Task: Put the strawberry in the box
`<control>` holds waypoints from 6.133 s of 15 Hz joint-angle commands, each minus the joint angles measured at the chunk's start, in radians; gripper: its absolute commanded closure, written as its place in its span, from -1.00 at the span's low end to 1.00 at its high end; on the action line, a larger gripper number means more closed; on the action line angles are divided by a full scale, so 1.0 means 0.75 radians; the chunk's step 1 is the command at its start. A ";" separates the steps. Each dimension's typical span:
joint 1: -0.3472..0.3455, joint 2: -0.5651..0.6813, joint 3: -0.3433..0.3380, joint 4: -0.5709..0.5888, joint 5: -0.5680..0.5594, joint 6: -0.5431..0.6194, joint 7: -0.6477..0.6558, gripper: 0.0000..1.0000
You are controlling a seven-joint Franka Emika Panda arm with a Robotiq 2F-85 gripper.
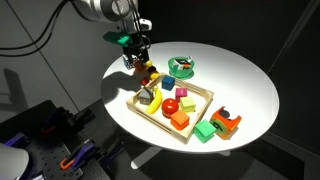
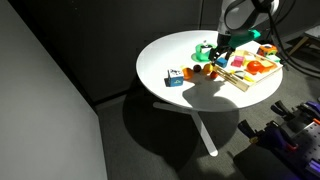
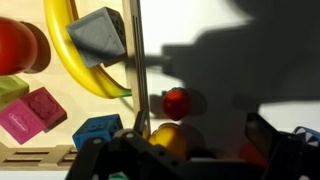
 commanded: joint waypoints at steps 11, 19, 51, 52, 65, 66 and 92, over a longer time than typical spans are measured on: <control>0.090 0.262 -0.082 0.192 -0.045 0.044 0.014 -1.00; 0.110 0.379 -0.102 0.286 -0.043 0.035 0.009 -1.00; -0.058 0.109 -0.175 0.292 -0.021 -0.406 0.001 -0.55; -0.065 0.097 -0.172 0.282 -0.020 -0.404 -0.006 -0.72; -0.065 -0.208 -0.119 0.067 -0.024 -0.530 -0.053 -1.00; -0.068 -0.233 -0.110 0.044 -0.020 -0.520 -0.079 -1.00; -0.066 -0.557 -0.054 -0.149 0.050 -0.577 -0.234 -1.00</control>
